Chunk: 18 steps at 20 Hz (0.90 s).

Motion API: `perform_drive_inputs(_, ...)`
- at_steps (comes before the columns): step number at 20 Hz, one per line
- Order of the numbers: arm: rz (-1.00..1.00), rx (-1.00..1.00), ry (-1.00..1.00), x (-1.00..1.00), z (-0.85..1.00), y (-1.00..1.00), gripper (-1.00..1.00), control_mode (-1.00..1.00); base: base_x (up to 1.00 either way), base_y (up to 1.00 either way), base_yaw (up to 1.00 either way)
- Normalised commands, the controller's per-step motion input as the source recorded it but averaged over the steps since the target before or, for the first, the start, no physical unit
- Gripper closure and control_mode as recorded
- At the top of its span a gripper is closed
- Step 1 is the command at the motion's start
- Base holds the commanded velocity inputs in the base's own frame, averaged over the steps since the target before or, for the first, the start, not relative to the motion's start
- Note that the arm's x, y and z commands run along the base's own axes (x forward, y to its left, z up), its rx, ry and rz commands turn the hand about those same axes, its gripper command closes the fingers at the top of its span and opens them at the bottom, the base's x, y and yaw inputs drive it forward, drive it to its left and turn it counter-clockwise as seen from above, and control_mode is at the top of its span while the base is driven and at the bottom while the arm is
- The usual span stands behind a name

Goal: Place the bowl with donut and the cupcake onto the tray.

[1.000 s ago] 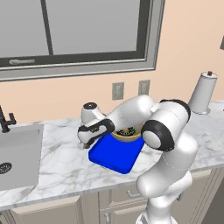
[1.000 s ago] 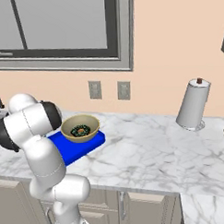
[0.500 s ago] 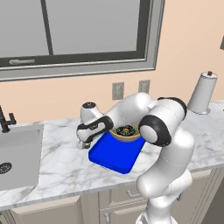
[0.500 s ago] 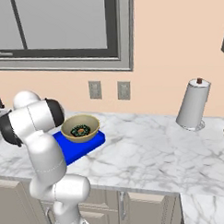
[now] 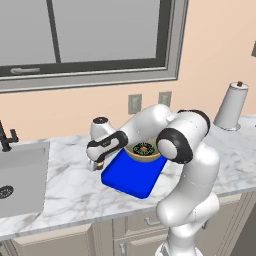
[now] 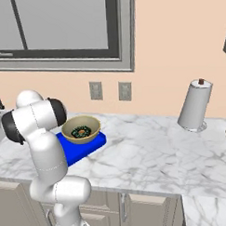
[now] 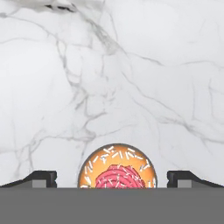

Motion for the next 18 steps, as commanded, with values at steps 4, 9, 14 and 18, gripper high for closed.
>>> perform_drive_inputs(4, 0.00, 0.00, 0.00, 0.03, -0.16, 0.00, -1.00, -1.00, 0.00, 0.00, 0.00)
perform_drive_inputs(9, 0.00, 0.00, 0.00, 0.02, -0.14, 0.00, -1.00, -1.00, 0.00, 0.00, 0.00)
perform_drive_inputs(14, 0.00, 0.00, 0.00, 0.00, -0.01, 0.00, 1.00, -1.00, 0.00, 0.00, 0.00)
perform_drive_inputs(18, 0.00, 0.00, 0.00, 0.00, 0.00, 0.00, 1.00, -1.00, 0.00, 0.00, 0.00)
